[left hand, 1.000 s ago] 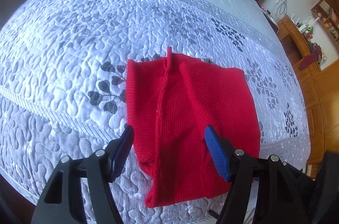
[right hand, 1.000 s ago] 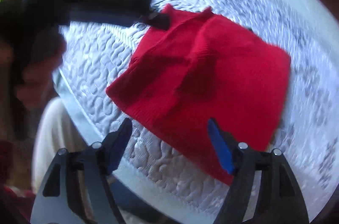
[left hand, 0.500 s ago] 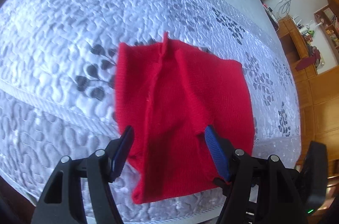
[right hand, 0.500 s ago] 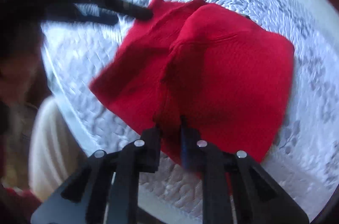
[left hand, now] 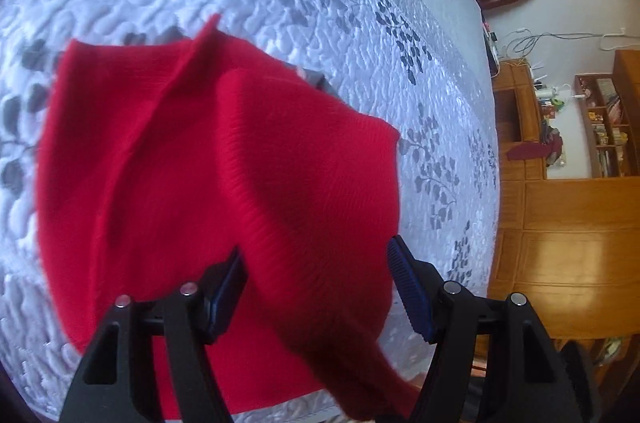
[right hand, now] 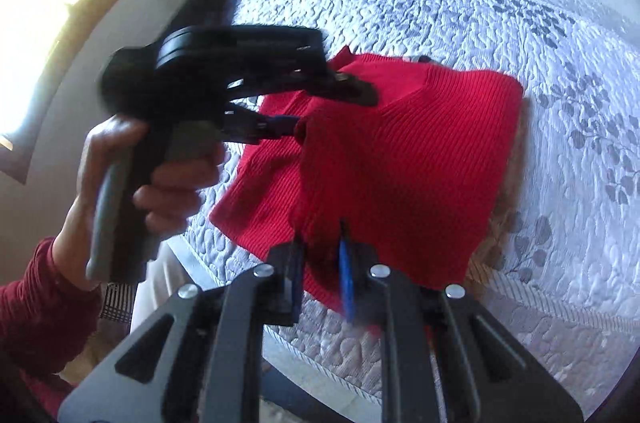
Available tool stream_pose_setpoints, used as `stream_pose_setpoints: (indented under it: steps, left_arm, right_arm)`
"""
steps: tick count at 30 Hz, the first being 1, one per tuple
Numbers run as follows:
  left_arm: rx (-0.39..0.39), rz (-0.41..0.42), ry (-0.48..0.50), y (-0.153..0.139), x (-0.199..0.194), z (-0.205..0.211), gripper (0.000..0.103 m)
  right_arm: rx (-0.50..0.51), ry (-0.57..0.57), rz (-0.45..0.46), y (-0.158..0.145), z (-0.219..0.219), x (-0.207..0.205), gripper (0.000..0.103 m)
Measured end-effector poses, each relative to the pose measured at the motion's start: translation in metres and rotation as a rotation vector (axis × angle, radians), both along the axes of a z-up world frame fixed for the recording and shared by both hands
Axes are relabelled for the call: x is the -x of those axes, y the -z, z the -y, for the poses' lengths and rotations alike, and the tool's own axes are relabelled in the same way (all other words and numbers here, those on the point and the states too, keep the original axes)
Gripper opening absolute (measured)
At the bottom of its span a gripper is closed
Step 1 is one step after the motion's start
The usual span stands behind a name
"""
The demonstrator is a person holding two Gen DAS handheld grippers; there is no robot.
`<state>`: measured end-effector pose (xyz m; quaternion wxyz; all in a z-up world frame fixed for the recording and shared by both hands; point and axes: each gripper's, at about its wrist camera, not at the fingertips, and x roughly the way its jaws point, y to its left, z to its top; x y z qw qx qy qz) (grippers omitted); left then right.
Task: Fold small clothes
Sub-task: 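Grasp the folded sweater with the left gripper and lift it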
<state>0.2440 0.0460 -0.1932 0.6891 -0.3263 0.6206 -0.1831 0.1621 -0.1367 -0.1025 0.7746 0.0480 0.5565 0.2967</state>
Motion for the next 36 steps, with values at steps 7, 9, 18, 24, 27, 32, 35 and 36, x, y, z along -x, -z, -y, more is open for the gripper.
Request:
stream_pose_setpoints:
  steps: [7,9,18,24,27,32,35,36]
  left_arm:
    - [0.113,-0.115,-0.024,0.031,-0.028,0.011,0.021]
    - [0.126,-0.102,-0.012,0.031,-0.032,0.014,0.019]
    - [0.037,0.098,0.077,-0.031,-0.036,-0.001,0.018]
    - [-0.042,0.237,0.064,-0.065,-0.023,-0.053,0.018]
    - [-0.088,0.238,0.051,-0.051,-0.013,-0.085,0.018]
    - [-0.145,0.125,0.03,0.012,-0.005,-0.106,0.021]
    - [-0.066,0.129,-0.028,0.023,0.0,-0.117,0.024]
    - [-0.062,0.131,-0.034,0.022,0.002,-0.117,0.026]
  right_arm:
    - [-0.067,0.024,-0.004,-0.006,0.021,-0.004,0.013]
    - [-0.066,0.022,0.0,-0.008,0.02,-0.003,0.012]
    - [-0.115,-0.046,0.0,-0.018,-0.032,-0.001,0.01]
    - [-0.141,-0.132,-0.014,-0.017,-0.089,0.001,0.01]
    - [-0.103,-0.179,-0.05,0.003,-0.118,0.004,0.009]
    - [0.015,-0.21,-0.137,0.058,-0.149,0.01,0.013]
    - [-0.001,-0.199,-0.166,0.069,-0.141,0.013,0.023]
    - [-0.021,-0.193,-0.17,0.066,-0.133,0.013,0.025]
